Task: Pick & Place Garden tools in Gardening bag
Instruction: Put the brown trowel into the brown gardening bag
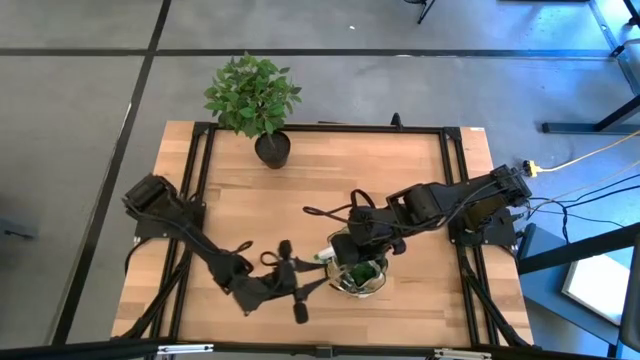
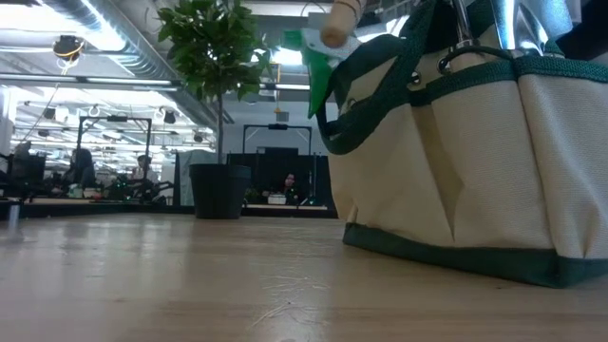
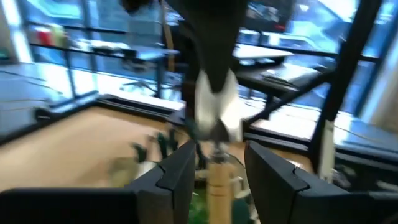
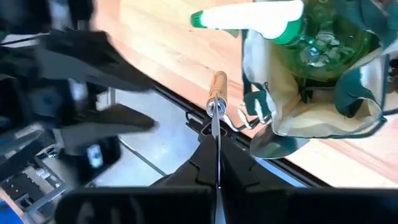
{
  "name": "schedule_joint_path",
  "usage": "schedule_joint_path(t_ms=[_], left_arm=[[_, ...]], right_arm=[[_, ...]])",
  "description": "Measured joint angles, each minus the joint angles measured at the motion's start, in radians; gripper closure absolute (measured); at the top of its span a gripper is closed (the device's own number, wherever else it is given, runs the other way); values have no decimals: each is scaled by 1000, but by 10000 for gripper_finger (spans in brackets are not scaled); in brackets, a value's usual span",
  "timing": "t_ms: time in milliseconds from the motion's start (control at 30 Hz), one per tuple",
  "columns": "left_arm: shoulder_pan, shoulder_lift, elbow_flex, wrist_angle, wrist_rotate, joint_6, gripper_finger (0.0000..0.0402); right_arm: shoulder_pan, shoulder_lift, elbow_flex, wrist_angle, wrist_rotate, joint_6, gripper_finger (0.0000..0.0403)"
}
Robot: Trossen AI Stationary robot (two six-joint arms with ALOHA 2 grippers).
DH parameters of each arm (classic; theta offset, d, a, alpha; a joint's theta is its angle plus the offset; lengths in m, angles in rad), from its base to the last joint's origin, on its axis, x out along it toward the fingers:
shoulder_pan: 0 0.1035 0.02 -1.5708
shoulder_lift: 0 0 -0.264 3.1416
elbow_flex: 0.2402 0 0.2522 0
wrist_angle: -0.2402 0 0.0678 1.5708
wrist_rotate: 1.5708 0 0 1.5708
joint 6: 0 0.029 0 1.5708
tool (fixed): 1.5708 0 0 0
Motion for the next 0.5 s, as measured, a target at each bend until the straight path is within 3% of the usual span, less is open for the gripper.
schedule_joint_path(t_ms=[133, 333, 500], left_arm=[[-47, -77, 0, -45, -134, 9, 272], [-106, -140, 0, -65, -232, 61, 271], [-134, -144, 0, -98, -283, 53, 270]], right_arm=[[-7, 0, 28, -11, 24, -17, 402], [-32, 0, 98, -169, 63, -42, 402], [-37, 7, 129, -194, 73, -60, 403]])
